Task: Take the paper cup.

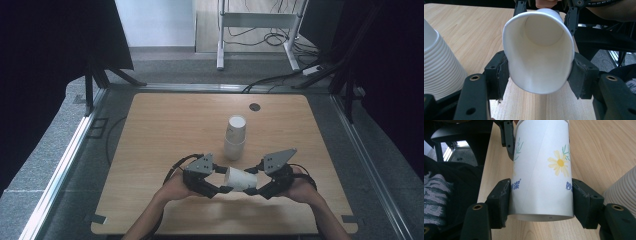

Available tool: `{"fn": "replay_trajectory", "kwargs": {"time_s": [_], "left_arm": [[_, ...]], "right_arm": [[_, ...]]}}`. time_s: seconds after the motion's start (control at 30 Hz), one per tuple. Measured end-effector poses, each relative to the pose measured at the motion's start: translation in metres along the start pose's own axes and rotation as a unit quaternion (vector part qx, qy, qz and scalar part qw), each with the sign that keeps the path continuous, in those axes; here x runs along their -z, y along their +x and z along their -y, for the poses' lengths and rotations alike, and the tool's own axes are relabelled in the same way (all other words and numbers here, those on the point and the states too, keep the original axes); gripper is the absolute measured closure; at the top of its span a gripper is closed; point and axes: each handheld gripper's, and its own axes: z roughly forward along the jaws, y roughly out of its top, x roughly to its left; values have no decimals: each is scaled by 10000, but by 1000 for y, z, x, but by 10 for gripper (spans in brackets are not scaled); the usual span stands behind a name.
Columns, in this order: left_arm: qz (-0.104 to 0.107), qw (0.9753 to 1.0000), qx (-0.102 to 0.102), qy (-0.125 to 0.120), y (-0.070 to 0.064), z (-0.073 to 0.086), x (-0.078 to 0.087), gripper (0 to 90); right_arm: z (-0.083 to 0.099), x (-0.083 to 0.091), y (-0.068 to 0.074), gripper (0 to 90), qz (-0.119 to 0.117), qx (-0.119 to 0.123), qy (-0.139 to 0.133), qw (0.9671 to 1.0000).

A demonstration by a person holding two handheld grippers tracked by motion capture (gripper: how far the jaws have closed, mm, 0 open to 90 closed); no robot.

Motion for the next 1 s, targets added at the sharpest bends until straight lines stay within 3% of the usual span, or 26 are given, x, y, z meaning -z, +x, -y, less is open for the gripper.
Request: {"fn": "replay_trajectory", "kwargs": {"time_s": [0.13, 0.33, 0.53, 0.6, 0.73, 0.83, 0.93, 1.0], "left_arm": [[-13, 10000, -29, 64, 0, -2, 1, 383], [-87, 9991, -145, 394, 0, -7, 2, 381], [-206, 9962, -252, 804, 0, -14, -1, 380], [-234, 9947, -310, 953, 0, -16, -2, 380], [-270, 9914, -405, 1215, -1, -21, -6, 379], [-293, 9880, -482, 1438, -1, -24, -9, 379], [-293, 9861, -518, 1553, -1, -26, -11, 379], [-304, 9826, -569, 1745, -2, -27, -14, 378]], "right_arm": [[0, 0, 0, 349, 11, -26, 20, 10000], [-1, 3, 0, 289, 100, -93, 74, 9999], [-8, 2, 2, 239, 198, -63, 520, 9984], [-12, -1, 2, 232, 268, 1, 799, 9964], [-15, -6, 2, 231, 268, 49, 1019, 9944], [-19, -14, 2, 226, 230, 96, 1392, 9900], [-20, -19, 2, 225, 170, 107, 1571, 9874], [-22, -25, 1, 229, 160, 167, 1771, 9839]]}}
